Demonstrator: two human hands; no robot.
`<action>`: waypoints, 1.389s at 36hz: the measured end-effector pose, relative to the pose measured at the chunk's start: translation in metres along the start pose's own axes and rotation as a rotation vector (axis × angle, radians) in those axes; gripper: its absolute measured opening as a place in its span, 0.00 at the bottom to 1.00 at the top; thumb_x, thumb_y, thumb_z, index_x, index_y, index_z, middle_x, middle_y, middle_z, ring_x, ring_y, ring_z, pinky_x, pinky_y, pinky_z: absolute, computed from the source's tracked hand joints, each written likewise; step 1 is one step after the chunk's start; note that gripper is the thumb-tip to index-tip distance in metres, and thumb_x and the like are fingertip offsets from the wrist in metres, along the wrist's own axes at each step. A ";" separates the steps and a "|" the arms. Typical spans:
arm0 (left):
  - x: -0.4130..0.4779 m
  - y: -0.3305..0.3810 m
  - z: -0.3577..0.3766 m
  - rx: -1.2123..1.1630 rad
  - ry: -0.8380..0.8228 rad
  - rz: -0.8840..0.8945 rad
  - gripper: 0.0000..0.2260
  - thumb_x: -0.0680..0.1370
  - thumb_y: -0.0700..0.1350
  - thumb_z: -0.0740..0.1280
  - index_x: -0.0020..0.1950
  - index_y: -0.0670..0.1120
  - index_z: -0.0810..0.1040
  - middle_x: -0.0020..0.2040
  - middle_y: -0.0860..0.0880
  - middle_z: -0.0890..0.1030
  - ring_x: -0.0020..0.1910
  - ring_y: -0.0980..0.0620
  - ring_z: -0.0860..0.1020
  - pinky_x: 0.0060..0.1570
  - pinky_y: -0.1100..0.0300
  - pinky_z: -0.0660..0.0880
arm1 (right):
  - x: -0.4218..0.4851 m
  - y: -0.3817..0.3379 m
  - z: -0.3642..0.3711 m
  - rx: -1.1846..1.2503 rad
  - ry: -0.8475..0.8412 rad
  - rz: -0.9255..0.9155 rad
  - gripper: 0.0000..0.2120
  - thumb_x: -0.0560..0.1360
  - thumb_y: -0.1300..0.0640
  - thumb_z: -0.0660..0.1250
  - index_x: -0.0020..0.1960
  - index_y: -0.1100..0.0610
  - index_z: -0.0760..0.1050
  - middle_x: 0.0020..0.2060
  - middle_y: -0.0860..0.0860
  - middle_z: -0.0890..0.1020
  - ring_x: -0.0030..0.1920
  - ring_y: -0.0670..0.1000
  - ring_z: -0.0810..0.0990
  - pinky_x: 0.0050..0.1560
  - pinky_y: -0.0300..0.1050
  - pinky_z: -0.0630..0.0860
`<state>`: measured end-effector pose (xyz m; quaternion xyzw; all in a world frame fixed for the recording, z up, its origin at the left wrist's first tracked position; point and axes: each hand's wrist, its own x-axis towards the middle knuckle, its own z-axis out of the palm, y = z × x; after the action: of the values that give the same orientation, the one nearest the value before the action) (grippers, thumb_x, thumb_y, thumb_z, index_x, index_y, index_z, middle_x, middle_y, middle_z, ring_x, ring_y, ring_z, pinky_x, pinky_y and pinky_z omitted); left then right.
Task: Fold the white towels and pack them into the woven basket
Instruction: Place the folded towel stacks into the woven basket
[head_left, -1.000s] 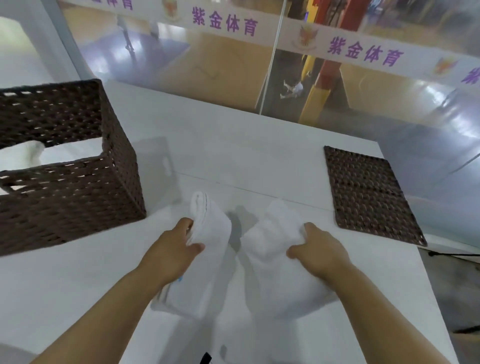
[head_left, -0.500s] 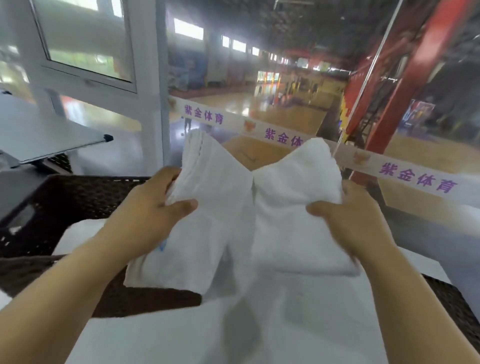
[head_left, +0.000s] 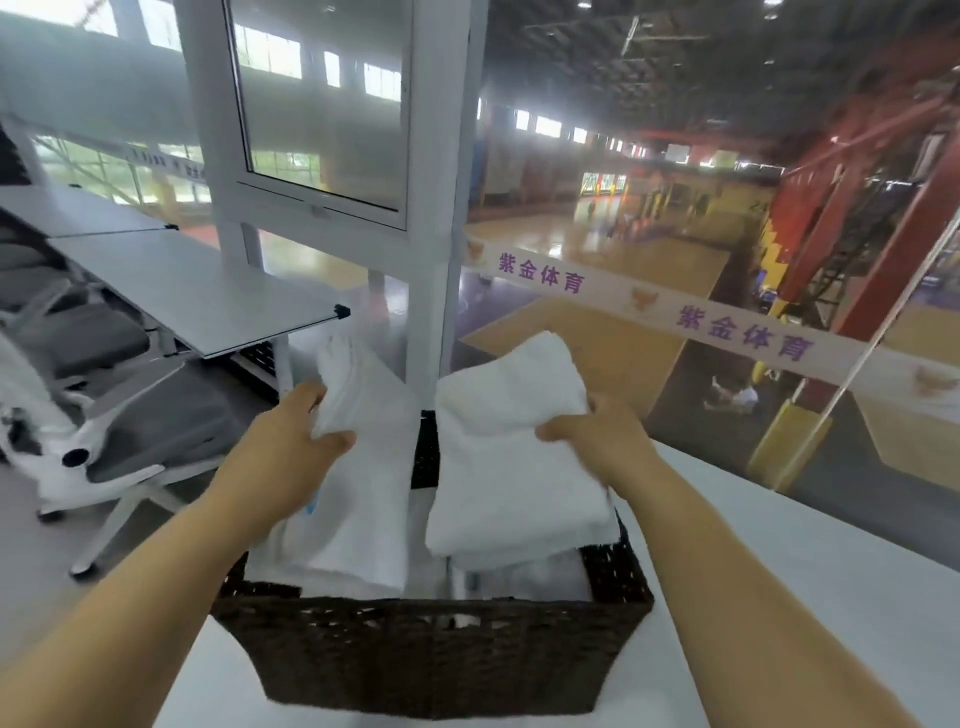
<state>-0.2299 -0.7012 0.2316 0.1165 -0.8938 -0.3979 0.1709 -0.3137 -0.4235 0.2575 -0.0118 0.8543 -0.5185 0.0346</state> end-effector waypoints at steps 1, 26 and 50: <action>0.005 -0.008 -0.002 0.001 0.003 -0.016 0.09 0.75 0.48 0.67 0.51 0.55 0.69 0.40 0.57 0.76 0.35 0.57 0.75 0.28 0.62 0.65 | 0.009 0.008 0.009 0.009 -0.032 0.033 0.23 0.65 0.54 0.74 0.58 0.56 0.74 0.50 0.50 0.81 0.47 0.52 0.80 0.43 0.47 0.76; 0.063 -0.067 0.089 -0.122 -0.343 -0.259 0.10 0.76 0.46 0.69 0.54 0.47 0.71 0.46 0.51 0.78 0.43 0.55 0.76 0.35 0.63 0.69 | 0.035 0.122 0.076 -1.169 -0.358 -0.118 0.19 0.74 0.67 0.58 0.64 0.58 0.66 0.61 0.55 0.67 0.61 0.55 0.68 0.56 0.48 0.71; -0.035 -0.047 0.076 0.344 -0.507 0.051 0.11 0.75 0.62 0.63 0.46 0.57 0.76 0.40 0.56 0.79 0.39 0.60 0.77 0.42 0.60 0.76 | -0.027 0.116 0.027 -0.658 -0.286 -0.227 0.12 0.74 0.37 0.63 0.48 0.42 0.79 0.45 0.39 0.80 0.45 0.40 0.78 0.50 0.43 0.77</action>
<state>-0.2254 -0.6687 0.1417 0.0182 -0.9648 -0.2527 -0.0700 -0.2834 -0.3927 0.1436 -0.1892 0.9550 -0.2097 0.0902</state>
